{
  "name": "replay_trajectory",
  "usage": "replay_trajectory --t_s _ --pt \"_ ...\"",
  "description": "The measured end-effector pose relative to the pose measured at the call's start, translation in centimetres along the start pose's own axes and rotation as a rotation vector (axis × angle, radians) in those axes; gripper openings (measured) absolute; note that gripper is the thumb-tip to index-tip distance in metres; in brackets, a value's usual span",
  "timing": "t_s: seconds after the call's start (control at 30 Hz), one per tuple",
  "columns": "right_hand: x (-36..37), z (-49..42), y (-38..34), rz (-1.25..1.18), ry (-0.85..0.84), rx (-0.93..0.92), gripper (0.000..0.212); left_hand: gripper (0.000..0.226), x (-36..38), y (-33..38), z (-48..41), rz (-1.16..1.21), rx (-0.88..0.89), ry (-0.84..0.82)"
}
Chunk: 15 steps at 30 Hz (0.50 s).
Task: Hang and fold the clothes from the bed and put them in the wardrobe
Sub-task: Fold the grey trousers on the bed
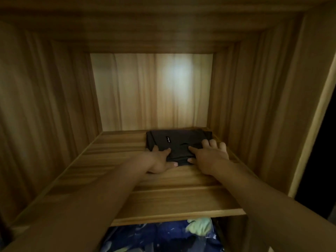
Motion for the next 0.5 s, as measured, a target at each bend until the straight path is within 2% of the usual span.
replay_trajectory --t_s 0.17,0.5 --pt "0.9 -3.2 1.8 -0.111 -0.005 0.075 0.057 0.087 -1.2 2.7 -3.4 -0.002 -0.001 -0.003" --pt "2.4 -7.9 4.8 -0.277 -0.044 0.048 0.060 0.085 -2.4 4.3 -7.5 0.030 0.001 -0.004"
Point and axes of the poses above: each hand's wrist, its own z-axis away from the middle knuckle, its own x-axis out of the palm, y = z × x, the point moved 2 cm from there along -z, towards the middle knuckle, and after that the axes turned 7 degrees about -x, right-handed, at the moved point
